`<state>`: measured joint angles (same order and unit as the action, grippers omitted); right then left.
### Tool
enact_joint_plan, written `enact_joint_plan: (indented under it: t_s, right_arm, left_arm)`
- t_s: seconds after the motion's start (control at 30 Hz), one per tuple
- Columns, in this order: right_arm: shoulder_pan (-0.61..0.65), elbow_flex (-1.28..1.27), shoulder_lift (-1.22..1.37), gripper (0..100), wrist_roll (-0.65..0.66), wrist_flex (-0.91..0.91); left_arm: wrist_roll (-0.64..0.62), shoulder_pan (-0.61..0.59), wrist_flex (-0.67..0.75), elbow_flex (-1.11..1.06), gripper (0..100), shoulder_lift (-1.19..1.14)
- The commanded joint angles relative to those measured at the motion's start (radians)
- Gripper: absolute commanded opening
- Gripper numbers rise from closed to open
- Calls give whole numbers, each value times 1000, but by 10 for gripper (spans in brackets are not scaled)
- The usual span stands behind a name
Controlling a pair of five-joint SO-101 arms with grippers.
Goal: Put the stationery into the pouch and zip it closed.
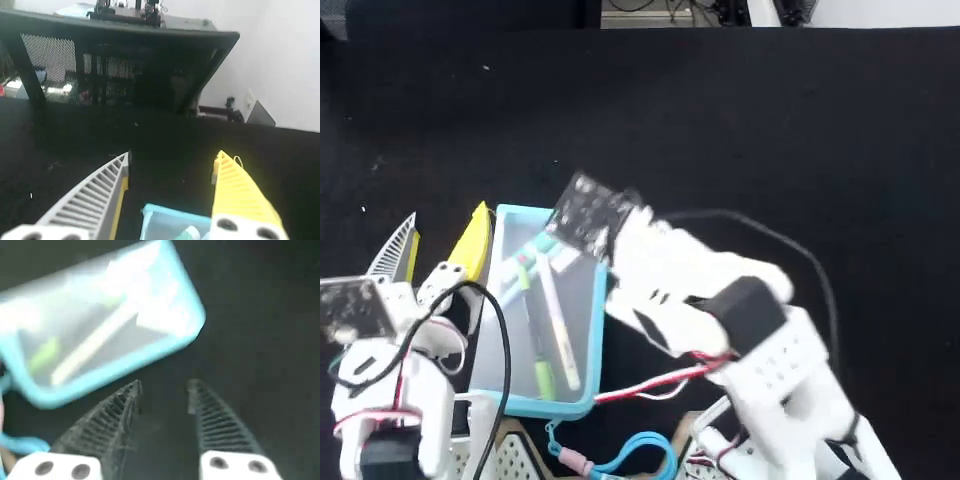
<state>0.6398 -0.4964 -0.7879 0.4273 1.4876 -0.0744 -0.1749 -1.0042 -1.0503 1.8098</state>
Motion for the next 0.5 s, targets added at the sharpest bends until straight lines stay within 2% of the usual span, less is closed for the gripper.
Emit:
enact_joint_plan:
  t_s: [0.0, 0.17, 0.33, 0.47]
  right_arm:
    - [-14, -131, -5, 223, 100, 17]
    - [-12, -217, -5, 214, 117, 26]
    - [-9, -223, 2, 155, 203, 9]
    - [-8, -285, 2, 191, 203, -8]
  left_arm:
    - [11, -16, 66, -27, 270, -129]
    - [11, -45, 133, -1, 270, -428]
    - [28, -22, 26, 153, 270, -678]
    - [63, -24, -34, 243, 270, -859]
